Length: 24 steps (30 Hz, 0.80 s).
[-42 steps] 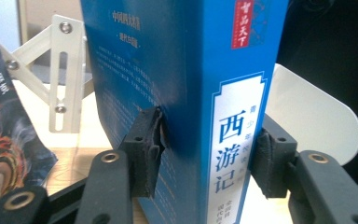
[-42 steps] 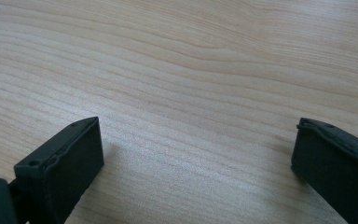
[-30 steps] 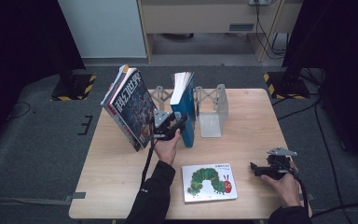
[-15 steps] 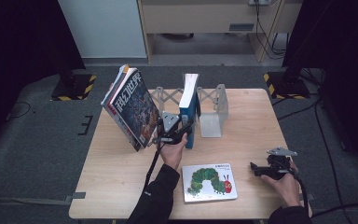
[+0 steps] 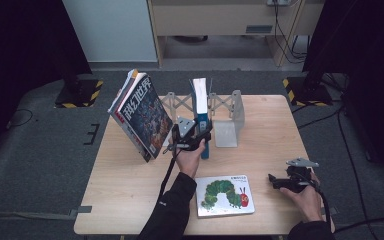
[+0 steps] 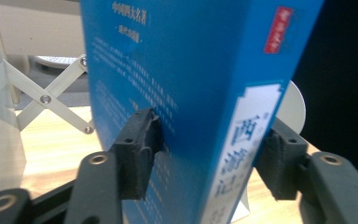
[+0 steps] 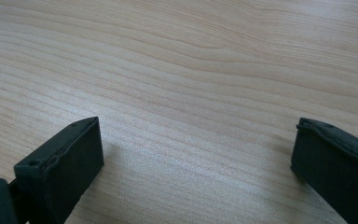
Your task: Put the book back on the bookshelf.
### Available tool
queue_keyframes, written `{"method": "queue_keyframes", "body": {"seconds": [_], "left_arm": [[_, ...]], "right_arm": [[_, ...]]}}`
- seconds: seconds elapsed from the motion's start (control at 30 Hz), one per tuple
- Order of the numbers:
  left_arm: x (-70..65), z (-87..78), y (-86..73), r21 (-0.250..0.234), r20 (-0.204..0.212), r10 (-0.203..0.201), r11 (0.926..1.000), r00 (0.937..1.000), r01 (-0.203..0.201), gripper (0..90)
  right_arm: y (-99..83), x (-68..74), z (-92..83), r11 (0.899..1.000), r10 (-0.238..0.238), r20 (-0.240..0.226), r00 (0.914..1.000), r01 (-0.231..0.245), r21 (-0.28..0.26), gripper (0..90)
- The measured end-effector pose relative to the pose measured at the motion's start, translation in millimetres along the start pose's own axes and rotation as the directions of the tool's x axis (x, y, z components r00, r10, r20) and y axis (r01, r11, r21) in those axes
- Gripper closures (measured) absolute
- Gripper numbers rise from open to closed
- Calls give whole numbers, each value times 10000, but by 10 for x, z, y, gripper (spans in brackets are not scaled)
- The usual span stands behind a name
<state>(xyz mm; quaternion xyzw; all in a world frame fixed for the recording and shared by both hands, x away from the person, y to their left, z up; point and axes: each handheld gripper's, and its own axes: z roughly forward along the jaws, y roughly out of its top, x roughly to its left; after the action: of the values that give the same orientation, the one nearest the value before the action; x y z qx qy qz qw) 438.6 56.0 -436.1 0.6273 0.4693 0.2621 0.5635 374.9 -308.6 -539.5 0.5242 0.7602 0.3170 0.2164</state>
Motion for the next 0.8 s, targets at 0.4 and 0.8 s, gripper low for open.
{"method": "queue_keyframes", "body": {"seconds": [0.4, 0.8], "left_arm": [[32, -72, -17, 10, -128, 266, 9996, 9996, -265, 478], [90, -202, -84, -273, 394, 499, 9984, 9980, -489, 535]], "right_arm": [[0, 2, 0, 10000, -37, -28, 10000, 37, -6, 25], [-1, 2, 0, 10000, -37, -29, 10000, 37, -7, 25]]}}
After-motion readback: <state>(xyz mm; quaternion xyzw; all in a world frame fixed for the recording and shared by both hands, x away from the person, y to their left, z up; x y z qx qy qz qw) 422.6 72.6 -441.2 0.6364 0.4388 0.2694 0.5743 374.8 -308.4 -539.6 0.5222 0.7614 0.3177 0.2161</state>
